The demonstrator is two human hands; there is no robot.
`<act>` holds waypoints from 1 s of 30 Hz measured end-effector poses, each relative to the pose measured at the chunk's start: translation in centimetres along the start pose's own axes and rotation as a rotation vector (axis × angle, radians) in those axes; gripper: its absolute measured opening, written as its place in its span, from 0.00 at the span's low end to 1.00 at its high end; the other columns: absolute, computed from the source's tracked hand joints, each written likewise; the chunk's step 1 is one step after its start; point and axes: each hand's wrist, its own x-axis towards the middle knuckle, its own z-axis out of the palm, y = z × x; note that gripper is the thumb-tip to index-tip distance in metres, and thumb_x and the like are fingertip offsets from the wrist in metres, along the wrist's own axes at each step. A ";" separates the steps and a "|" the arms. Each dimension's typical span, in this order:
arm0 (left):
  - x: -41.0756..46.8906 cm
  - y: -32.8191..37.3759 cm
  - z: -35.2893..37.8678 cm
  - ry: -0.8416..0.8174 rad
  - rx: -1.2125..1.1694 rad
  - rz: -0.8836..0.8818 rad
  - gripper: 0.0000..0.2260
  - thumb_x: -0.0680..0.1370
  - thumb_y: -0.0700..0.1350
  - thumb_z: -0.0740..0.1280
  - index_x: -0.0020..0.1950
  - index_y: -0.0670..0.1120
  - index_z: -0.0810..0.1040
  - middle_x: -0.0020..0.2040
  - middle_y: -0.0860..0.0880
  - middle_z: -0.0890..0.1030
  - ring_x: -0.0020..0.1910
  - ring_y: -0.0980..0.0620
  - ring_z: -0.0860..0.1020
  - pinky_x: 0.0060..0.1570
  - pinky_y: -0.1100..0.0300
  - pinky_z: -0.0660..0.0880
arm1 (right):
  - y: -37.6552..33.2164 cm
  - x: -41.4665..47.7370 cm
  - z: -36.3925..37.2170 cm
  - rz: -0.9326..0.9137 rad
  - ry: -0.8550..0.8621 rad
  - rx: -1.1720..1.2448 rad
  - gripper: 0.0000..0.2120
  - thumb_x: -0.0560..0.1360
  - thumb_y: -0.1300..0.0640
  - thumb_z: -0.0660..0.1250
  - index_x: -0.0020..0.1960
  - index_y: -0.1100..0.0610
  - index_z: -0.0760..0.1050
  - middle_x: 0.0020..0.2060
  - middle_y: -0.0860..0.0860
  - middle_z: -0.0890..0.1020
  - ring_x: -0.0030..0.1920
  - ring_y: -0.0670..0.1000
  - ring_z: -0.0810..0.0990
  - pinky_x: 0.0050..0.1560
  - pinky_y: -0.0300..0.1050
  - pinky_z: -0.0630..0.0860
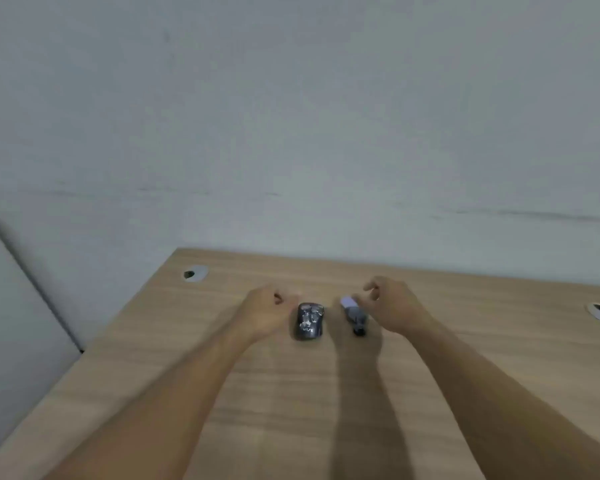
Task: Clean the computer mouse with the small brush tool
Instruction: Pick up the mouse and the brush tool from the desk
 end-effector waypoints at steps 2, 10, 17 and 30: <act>-1.4 -0.7 2.3 0.043 -0.051 -0.014 0.28 0.76 0.71 0.72 0.49 0.45 0.81 0.46 0.49 0.84 0.52 0.43 0.86 0.50 0.50 0.80 | 0.3 -1.3 1.5 0.040 0.018 0.018 0.27 0.78 0.40 0.76 0.67 0.58 0.78 0.52 0.53 0.86 0.56 0.55 0.83 0.51 0.45 0.74; -5.1 0.6 7.7 0.224 0.201 -0.104 0.49 0.64 0.84 0.67 0.72 0.49 0.73 0.69 0.52 0.76 0.73 0.46 0.75 0.73 0.46 0.70 | 0.2 -5.4 6.4 0.089 0.217 0.164 0.21 0.78 0.53 0.77 0.64 0.61 0.73 0.61 0.59 0.78 0.61 0.63 0.80 0.55 0.50 0.73; -4.1 -0.4 8.8 0.341 0.236 -0.058 0.31 0.74 0.72 0.68 0.66 0.50 0.76 0.66 0.50 0.78 0.69 0.44 0.78 0.68 0.44 0.71 | 1.3 -6.1 8.0 0.046 0.381 0.188 0.08 0.81 0.57 0.73 0.52 0.58 0.74 0.48 0.53 0.77 0.48 0.60 0.78 0.44 0.47 0.63; -3.8 -2.3 7.8 0.248 0.234 0.098 0.30 0.75 0.74 0.69 0.67 0.55 0.80 0.65 0.51 0.76 0.69 0.45 0.77 0.72 0.45 0.71 | 1.5 -6.9 6.9 0.017 0.430 0.468 0.06 0.79 0.49 0.77 0.52 0.50 0.83 0.40 0.40 0.84 0.37 0.29 0.80 0.40 0.24 0.73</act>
